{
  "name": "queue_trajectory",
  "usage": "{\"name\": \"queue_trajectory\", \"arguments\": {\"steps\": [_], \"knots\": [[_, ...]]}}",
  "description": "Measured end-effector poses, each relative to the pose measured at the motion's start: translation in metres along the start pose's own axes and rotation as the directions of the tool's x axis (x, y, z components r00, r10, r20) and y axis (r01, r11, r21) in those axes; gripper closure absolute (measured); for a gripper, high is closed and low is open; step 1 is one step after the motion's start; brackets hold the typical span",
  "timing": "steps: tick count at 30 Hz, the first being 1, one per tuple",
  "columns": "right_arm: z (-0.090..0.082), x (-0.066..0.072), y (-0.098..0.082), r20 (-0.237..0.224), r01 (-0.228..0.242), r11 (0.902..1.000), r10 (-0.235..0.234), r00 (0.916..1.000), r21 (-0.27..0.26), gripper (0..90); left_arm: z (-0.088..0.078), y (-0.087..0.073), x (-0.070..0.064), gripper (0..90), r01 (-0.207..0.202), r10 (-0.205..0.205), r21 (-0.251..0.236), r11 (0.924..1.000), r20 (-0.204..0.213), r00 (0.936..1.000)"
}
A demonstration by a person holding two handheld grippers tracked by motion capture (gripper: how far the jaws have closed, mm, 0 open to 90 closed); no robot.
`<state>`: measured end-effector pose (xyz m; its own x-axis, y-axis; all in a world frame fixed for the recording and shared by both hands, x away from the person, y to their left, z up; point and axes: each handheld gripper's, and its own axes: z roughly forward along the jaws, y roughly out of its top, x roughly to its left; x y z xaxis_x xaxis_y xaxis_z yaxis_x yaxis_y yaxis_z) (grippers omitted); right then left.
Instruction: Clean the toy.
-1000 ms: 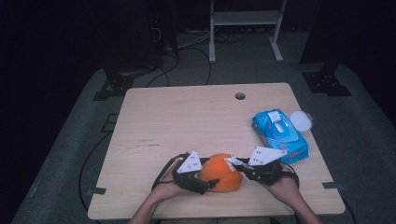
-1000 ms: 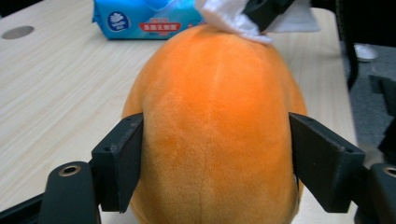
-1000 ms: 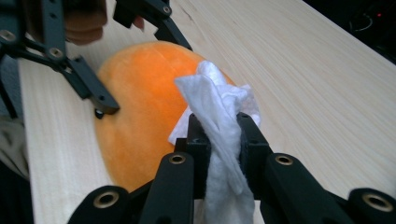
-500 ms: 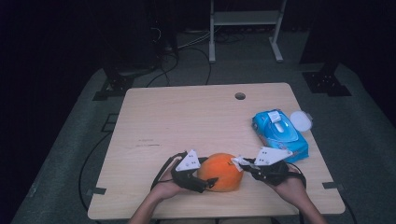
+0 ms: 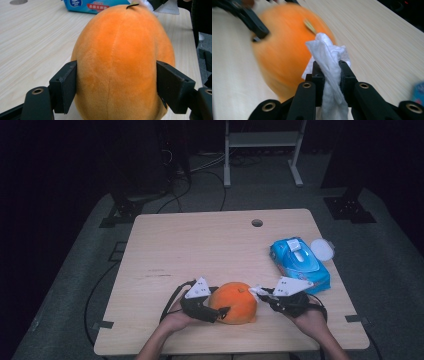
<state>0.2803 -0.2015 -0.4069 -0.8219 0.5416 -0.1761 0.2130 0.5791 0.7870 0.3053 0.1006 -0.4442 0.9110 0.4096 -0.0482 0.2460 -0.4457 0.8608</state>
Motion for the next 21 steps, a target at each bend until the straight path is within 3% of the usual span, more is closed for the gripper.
{"name": "queue_trajectory", "arguments": {"steps": [2,8,14,17,21], "knots": [[0.000,-0.001,-0.002,-0.012,-0.022,0.9996,0.022,0.9997,-0.016,77.7,0.001,-0.001,0.001,23.8,0.007,-0.007,-0.001,1.0000,-0.004,1.0000],[0.005,0.020,0.012,-0.033,0.044,0.9982,-0.046,0.9984,-0.040,77.7,-0.001,-0.004,0.002,23.7,0.016,-0.016,0.009,0.9998,-0.008,0.9998],[0.007,0.012,0.003,-0.078,0.029,0.9993,-0.031,0.9965,-0.025,77.5,-0.002,-0.004,0.004,23.7,0.030,-0.030,0.011,0.9995,-0.003,0.9995],[0.006,0.007,-0.003,-0.067,-0.016,0.9993,0.013,0.9977,-0.034,77.5,-0.001,-0.002,0.001,23.8,0.011,-0.011,0.008,0.9999,-0.005,0.9999],[0.003,0.004,0.005,-0.051,-0.035,0.9964,0.031,0.9982,-0.077,77.5,0.002,0.002,-0.008,24.1,-0.049,0.049,0.016,0.9987,-0.007,0.9988]]}}
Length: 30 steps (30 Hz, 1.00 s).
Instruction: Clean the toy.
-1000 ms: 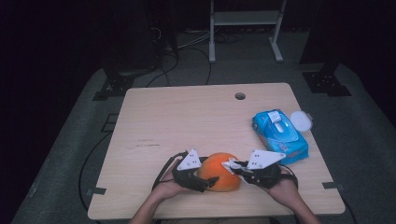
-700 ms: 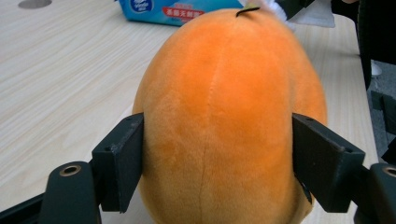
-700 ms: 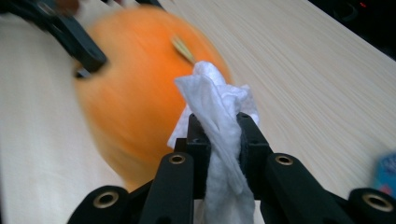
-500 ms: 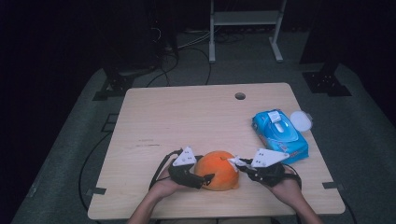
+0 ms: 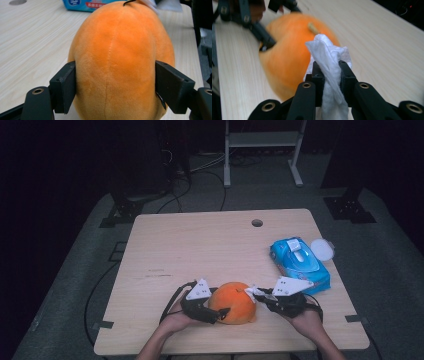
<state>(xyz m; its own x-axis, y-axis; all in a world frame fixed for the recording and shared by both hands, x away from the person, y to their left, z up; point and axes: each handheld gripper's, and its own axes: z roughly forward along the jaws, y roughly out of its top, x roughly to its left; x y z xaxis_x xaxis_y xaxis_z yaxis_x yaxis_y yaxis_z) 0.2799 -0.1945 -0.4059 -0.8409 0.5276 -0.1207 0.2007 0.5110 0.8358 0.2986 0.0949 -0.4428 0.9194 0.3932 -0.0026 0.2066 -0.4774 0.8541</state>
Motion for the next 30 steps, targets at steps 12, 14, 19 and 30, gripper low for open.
{"name": "queue_trajectory", "arguments": {"steps": [12,14,19,30], "knots": [[0.002,0.002,-0.005,-0.117,-0.001,0.9995,0.004,0.9931,0.030,77.4,-0.004,0.009,0.004,8.7,0.045,-0.047,0.027,0.9986,0.078,0.9958],[0.002,0.005,-0.003,-0.126,0.014,0.9994,-0.010,0.9920,0.030,77.4,0.001,0.010,0.005,6.7,0.069,-0.073,0.045,0.9966,0.087,0.9935],[0.001,0.000,0.001,-0.036,0.005,0.9996,-0.004,0.9993,0.026,77.7,0.000,0.015,0.000,30.6,0.014,-0.016,-0.056,0.9983,-0.033,0.9993],[0.004,-0.003,0.002,-0.024,-0.050,0.9986,0.051,0.9984,0.017,77.5,0.001,0.005,-0.002,22.4,-0.083,0.083,-0.092,0.9923,-0.003,0.9966]]}}
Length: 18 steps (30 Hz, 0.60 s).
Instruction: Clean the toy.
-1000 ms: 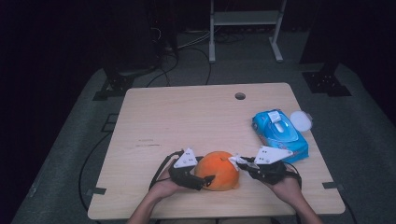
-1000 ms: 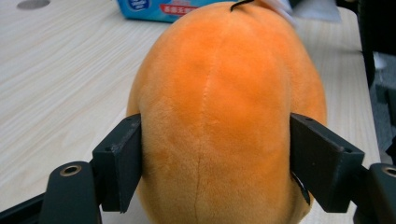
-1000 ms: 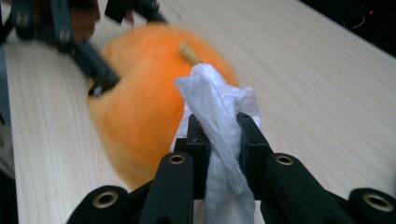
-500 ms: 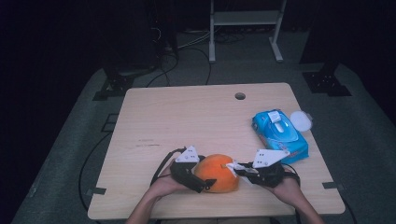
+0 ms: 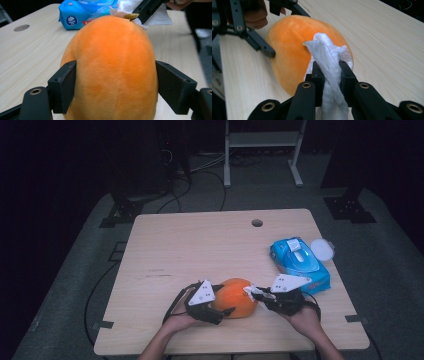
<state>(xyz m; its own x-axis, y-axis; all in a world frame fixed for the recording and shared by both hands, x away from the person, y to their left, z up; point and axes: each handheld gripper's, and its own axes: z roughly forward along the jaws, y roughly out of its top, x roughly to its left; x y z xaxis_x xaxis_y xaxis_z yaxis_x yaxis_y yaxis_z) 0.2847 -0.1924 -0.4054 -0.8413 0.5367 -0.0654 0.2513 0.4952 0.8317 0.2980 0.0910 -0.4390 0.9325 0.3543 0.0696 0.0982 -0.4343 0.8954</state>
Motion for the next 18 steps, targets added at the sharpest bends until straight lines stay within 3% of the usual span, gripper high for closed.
{"name": "queue_trajectory", "arguments": {"steps": [2,3,5,8,10,14,16,18], "knots": [[-0.002,-0.002,0.000,-0.005,-0.006,0.9999,0.006,1.0000,0.008,77.5,0.000,0.000,0.000,22.7,0.009,-0.009,-0.005,0.9999,0.000,1.0000],[-0.003,-0.003,-0.001,-0.010,-0.014,0.9999,0.014,0.9998,0.006,77.6,0.001,0.001,-0.002,23.9,-0.005,0.005,0.001,1.0000,-0.012,0.9999],[-0.003,0.000,0.001,-0.019,-0.015,0.9999,0.015,0.9997,-0.003,77.6,0.004,0.003,-0.007,27.3,-0.060,0.061,0.013,0.9981,-0.018,0.9980],[-0.004,0.007,0.011,-0.063,-0.010,0.9984,0.006,0.9980,-0.055,77.7,0.004,0.003,-0.013,28.8,-0.146,0.146,0.023,0.9890,0.005,0.9893],[-0.003,0.012,0.018,-0.058,0.021,0.9982,-0.024,0.9980,-0.057,77.7,0.002,0.001,-0.013,28.5,-0.154,0.154,0.029,0.9876,0.008,0.9880],[0.000,0.007,0.010,-0.037,0.015,0.9997,-0.016,0.9992,-0.020,77.7,-0.002,-0.003,-0.005,24.6,-0.076,0.075,0.021,0.9969,0.023,0.9969],[0.000,-0.001,0.001,-0.049,-0.020,0.9998,0.020,0.9986,-0.002,77.7,-0.003,-0.004,0.003,20.3,0.017,-0.016,-0.010,0.9998,0.061,0.9980],[-0.003,-0.003,-0.003,-0.047,-0.036,0.9994,0.035,0.9983,-0.003,77.7,-0.002,-0.001,0.008,18.0,0.116,-0.113,-0.035,0.9927,0.069,0.9912]]}}
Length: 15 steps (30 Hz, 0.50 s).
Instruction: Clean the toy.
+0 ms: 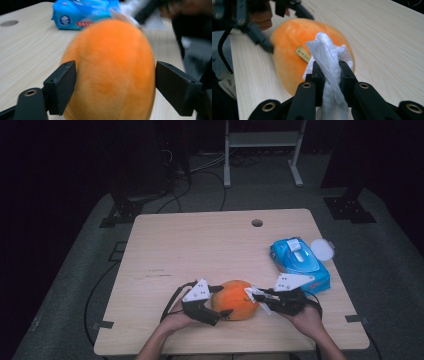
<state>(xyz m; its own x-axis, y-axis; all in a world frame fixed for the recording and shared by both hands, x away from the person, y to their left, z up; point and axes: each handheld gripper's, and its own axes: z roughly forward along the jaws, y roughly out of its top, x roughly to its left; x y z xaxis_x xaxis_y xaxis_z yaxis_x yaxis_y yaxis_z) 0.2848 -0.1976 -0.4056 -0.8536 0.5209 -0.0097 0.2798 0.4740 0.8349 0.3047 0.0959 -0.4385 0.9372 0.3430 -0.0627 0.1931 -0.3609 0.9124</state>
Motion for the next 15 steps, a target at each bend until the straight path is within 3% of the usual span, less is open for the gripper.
{"name": "queue_trajectory", "arguments": {"steps": [2,3,5,9,14,15], "knots": [[0.001,0.007,0.002,-0.007,0.029,0.9996,-0.029,0.9996,0.007,77.7,0.002,0.003,0.000,15.9,0.016,-0.016,0.020,0.9997,-0.013,0.9998],[0.002,0.010,0.005,-0.011,0.044,0.9990,-0.044,0.9990,0.009,77.7,0.004,0.003,-0.002,16.4,0.001,0.000,0.031,0.9995,-0.034,0.9994],[0.005,0.018,0.011,-0.027,0.065,0.9979,-0.065,0.9975,0.004,77.6,0.004,0.003,-0.008,22.4,-0.074,0.076,0.048,0.9961,-0.055,0.9956],[0.008,0.027,0.018,-0.041,0.106,0.9944,-0.106,0.9935,-0.002,77.7,0.001,0.003,-0.013,28.7,-0.155,0.160,0.080,0.9846,-0.051,0.9859],[0.002,0.012,0.008,0.009,0.074,0.9971,-0.074,0.9972,0.017,77.7,-0.003,-0.002,-0.009,29.9,-0.152,0.155,0.073,0.9856,-0.031,0.9874],[0.000,0.006,0.002,0.014,0.049,0.9986,-0.049,0.9987,0.021,77.8,-0.004,-0.002,-0.009,29.3,-0.144,0.146,0.069,0.9872,-0.031,0.9887]]}}
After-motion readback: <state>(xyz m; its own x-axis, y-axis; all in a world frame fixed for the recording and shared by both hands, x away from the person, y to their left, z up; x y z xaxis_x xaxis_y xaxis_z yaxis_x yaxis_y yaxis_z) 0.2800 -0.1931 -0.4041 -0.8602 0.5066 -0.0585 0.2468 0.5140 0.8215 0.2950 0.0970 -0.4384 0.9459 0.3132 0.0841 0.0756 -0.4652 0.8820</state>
